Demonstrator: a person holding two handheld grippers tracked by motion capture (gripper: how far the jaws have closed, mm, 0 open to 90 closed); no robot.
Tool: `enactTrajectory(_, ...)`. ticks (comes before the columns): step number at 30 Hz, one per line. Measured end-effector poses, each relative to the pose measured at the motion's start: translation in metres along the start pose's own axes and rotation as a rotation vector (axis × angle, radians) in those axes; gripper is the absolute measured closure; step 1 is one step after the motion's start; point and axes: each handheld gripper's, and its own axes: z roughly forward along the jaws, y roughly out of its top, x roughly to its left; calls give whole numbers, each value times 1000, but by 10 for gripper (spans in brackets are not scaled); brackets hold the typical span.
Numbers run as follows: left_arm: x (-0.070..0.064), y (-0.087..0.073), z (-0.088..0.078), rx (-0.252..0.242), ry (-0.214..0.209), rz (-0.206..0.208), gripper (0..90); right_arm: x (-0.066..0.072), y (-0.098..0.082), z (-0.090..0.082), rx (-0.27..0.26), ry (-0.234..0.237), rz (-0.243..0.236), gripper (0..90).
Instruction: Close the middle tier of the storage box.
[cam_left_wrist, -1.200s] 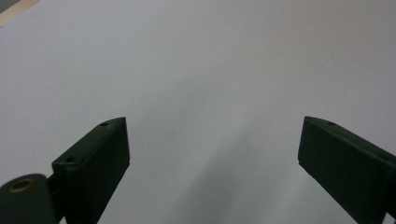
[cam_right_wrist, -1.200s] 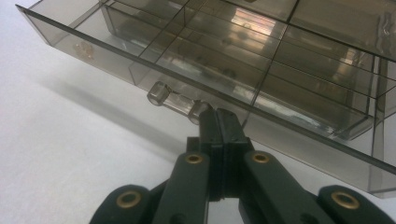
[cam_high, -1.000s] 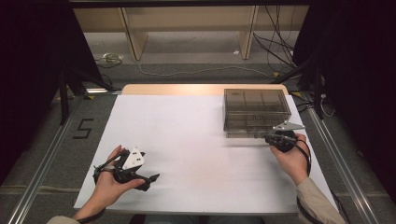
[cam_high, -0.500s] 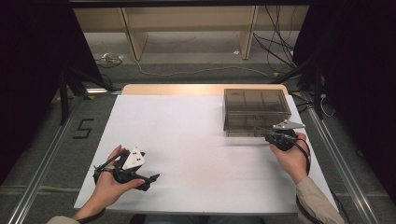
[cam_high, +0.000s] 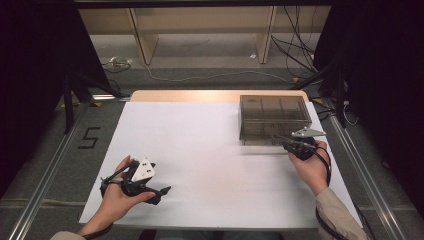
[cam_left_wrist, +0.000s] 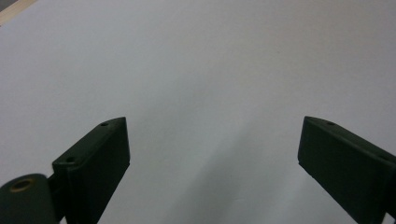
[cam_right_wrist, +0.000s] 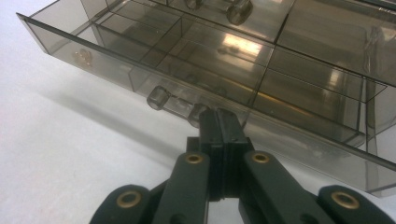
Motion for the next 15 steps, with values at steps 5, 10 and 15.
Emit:
enactTrajectory(5,0,0,0,0,-1,-1,91,0,2,2,-4,-4,0,900)
enactTrajectory(10,0,0,0,1,-1,-2,91,0,4,3,-8,-6,-4,900)
enactTrajectory(15,0,0,0,1,-2,-4,91,0,5,5,-10,-10,-1,900)
